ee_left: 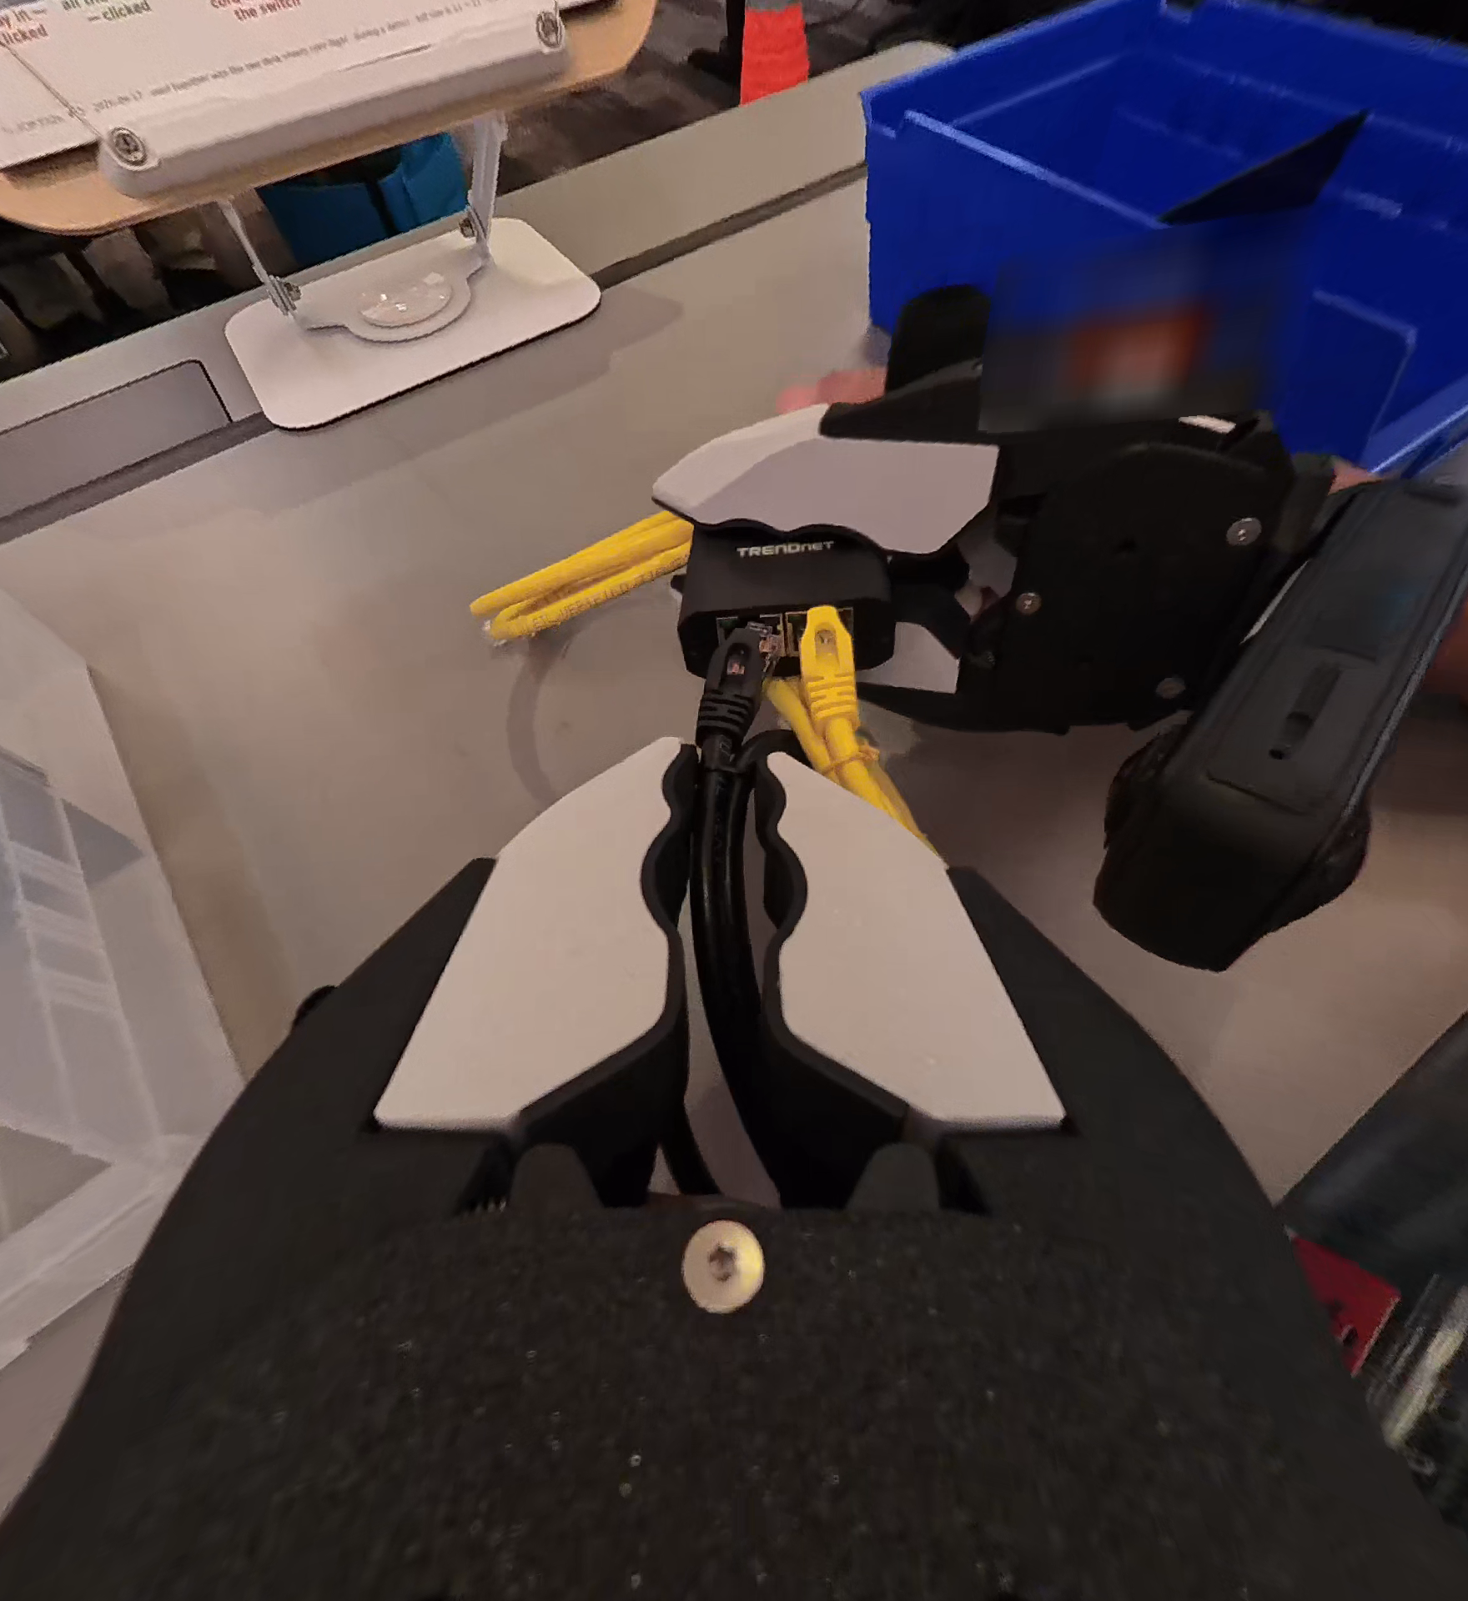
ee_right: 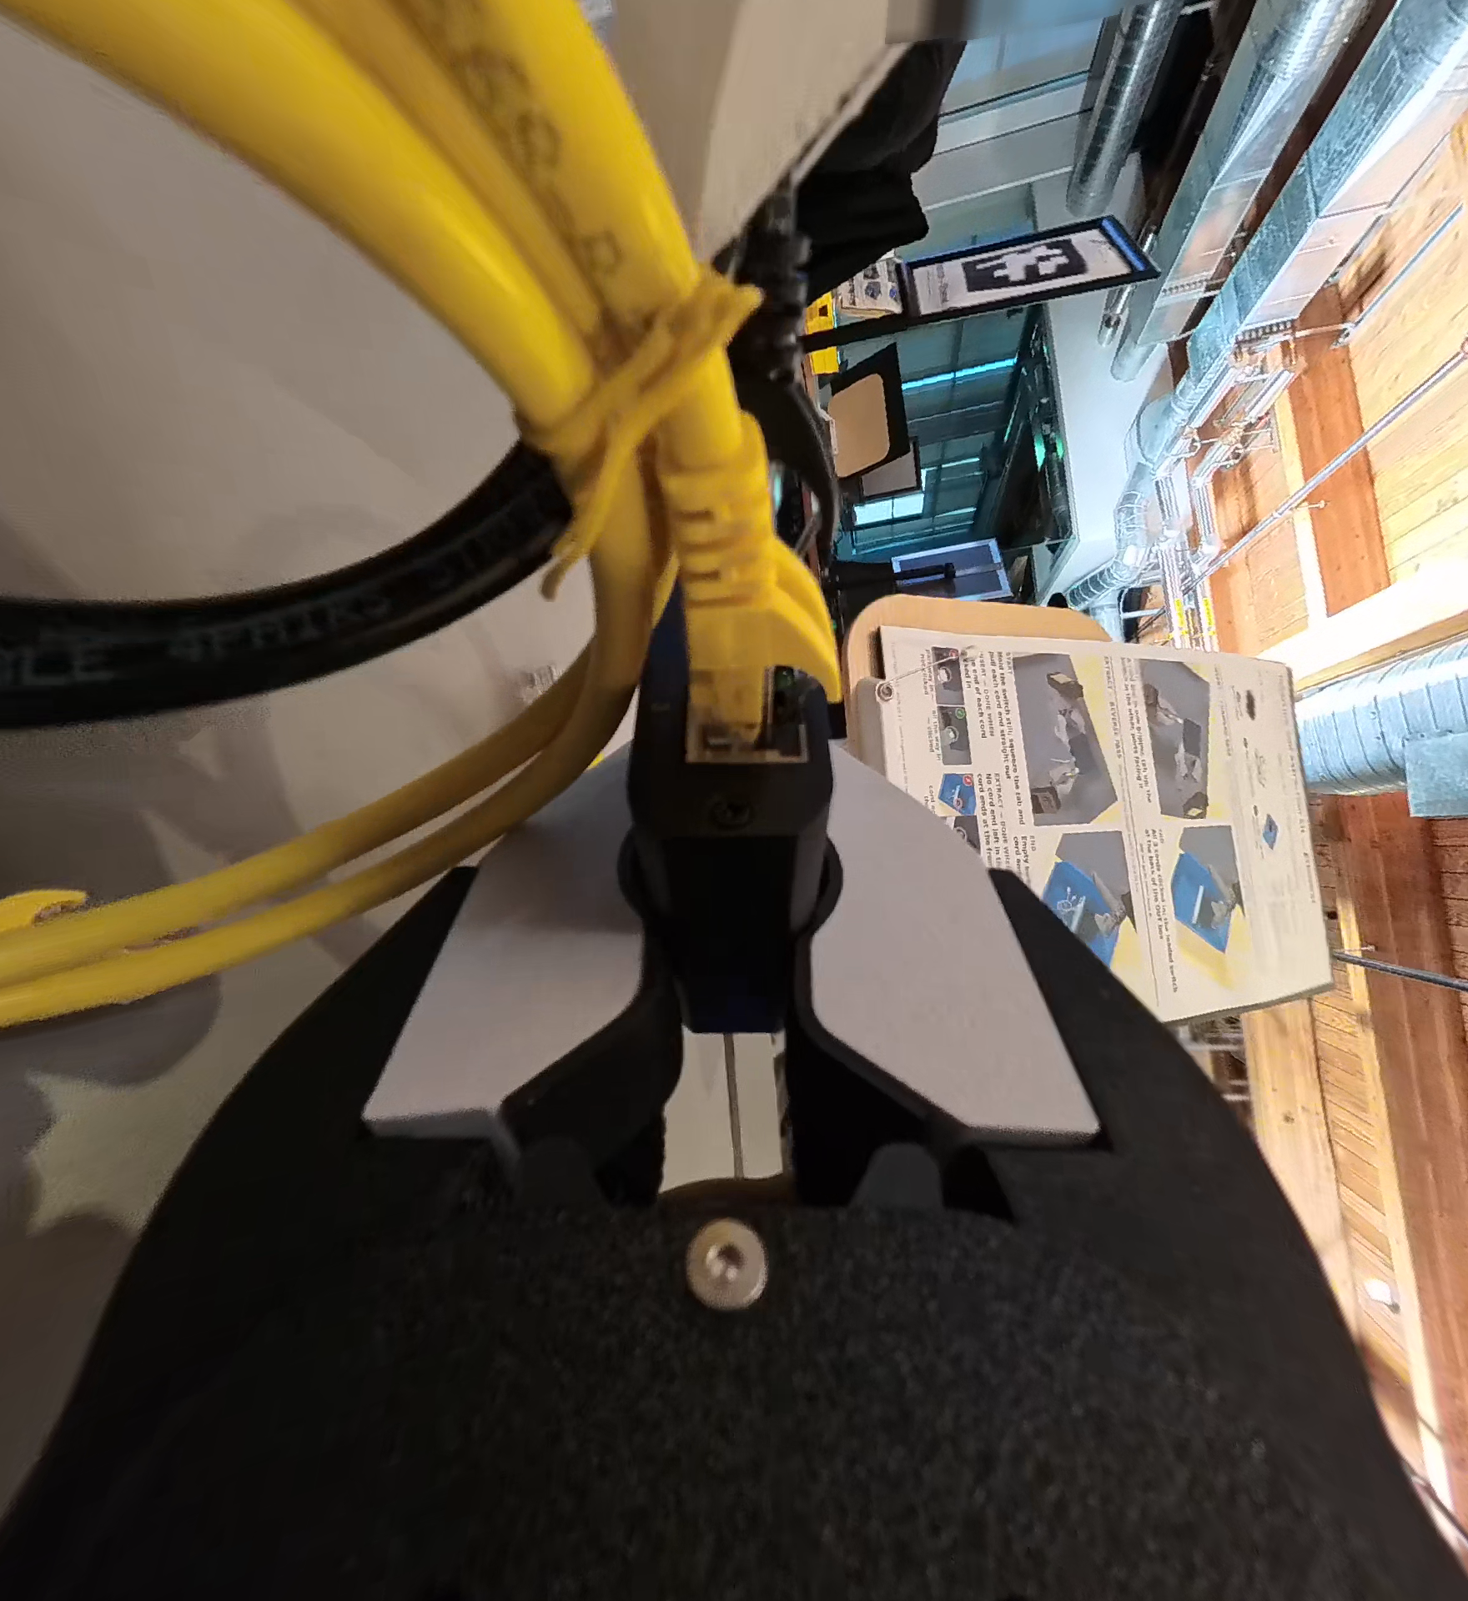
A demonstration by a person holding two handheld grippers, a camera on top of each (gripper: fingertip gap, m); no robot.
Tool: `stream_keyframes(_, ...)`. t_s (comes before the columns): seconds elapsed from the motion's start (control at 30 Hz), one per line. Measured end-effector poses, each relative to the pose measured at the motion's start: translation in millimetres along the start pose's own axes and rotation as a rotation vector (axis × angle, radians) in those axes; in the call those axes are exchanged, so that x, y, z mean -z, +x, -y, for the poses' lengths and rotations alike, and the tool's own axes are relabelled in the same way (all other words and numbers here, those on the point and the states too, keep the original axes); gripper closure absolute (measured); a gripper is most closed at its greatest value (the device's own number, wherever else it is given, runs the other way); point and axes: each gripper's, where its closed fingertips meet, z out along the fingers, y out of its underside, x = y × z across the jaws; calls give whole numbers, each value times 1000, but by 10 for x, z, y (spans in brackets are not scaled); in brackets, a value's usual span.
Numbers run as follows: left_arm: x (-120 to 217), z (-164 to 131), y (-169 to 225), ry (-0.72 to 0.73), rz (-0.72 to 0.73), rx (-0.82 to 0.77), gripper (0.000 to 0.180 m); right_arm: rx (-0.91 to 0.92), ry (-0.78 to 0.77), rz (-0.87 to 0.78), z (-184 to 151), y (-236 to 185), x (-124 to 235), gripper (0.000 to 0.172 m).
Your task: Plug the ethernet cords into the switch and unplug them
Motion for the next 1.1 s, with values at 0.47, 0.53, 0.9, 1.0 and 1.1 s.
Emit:
stream_keyframes(0.47, 310, -164, -529, -103, 76, -84, 168, -175, 14, 52, -200, 51, -74, 147)
stream_keyframes(0.53, 458, -33, -682, -74, 215, -242, 168, -184, 17, 53, -211, 52, -72, 147)
stream_keyframes(0.9, 785, -337, -917, -144, 489, -492, 168, -154, 8, 52, -221, 48, -63, 147)
stream_keyframes(1.0, 865, -485, -933, -141, 425, -314, 168, -179, 14, 54, -229, 66, -62, 147)
stream_keyframes(1.1, 902, -644, -898, -119, 355, -93, 168, -185, 21, 55, -210, 79, -55, 146)
